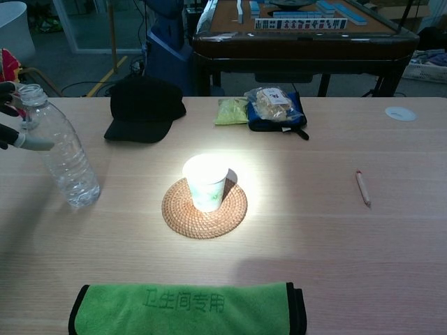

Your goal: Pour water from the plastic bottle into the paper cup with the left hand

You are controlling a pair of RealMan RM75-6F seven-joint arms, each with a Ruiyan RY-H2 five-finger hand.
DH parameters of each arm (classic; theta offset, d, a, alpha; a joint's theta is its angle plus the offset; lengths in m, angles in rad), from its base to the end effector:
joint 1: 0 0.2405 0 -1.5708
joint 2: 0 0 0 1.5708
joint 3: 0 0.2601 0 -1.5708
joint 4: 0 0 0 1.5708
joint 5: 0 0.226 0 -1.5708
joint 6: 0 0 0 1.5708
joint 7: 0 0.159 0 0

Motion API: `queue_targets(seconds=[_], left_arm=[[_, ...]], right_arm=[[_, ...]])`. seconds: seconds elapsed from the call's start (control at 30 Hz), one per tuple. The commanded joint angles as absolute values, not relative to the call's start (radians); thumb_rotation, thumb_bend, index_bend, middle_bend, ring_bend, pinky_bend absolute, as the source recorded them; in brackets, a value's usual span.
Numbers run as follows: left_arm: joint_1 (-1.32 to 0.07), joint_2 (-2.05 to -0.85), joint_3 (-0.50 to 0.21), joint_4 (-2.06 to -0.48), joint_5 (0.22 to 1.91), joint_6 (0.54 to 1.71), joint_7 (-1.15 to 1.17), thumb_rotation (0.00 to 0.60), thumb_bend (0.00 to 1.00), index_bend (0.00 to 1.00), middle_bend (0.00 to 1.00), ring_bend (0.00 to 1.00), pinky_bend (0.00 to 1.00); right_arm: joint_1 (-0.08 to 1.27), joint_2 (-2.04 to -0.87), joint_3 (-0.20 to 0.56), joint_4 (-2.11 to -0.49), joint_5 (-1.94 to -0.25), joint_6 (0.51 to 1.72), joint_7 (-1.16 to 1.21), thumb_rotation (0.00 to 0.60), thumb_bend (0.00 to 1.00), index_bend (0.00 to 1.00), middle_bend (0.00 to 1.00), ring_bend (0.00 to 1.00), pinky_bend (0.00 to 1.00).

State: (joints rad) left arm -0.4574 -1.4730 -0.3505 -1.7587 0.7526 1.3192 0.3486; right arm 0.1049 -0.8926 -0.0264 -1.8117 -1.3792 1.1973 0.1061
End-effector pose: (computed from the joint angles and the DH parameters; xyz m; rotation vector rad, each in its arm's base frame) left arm -0.2202 0.3264 0.0443 -1.0770 -1.3466 -0.9604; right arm -0.3343 -0.1738 0.1554 1.4120 -1.2775 0.6762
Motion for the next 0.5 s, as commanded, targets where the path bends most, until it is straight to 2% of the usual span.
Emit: queue_targets(seconds=[0.03, 0.23, 0.5], left_arm=[[-0.448, -1.456, -0.351, -1.767, 0.742, 1.310, 0.333, 0.600, 0.00, 0.10, 0.16, 0.13, 0.44], [-0.428, -1.412, -0.336, -1.772, 0.735, 1.283, 0.304, 0.600, 0.00, 0.10, 0.16, 0.13, 0.43], [-0.377, -1.338, -0.228, -1.730, 0.918, 1.228, 0.211, 0.600, 0.00, 0.10, 0.16, 0.13, 0.41]], right_arm=[[0.105, -0.893, -0.027, -1.811, -1.379, 1.197, 0.105, 0.600, 0.20, 0.30, 0.22, 0.19, 0.37], [0.105, -0.893, -0.026, -1.811, -1.377, 1.197, 0.104, 0.600, 0.20, 0.30, 0.22, 0.19, 0.37], [0.105, -0.893, -0.027, -1.812, -1.376, 1.198, 0.101, 0.600, 0.20, 0.30, 0.22, 0.19, 0.37]])
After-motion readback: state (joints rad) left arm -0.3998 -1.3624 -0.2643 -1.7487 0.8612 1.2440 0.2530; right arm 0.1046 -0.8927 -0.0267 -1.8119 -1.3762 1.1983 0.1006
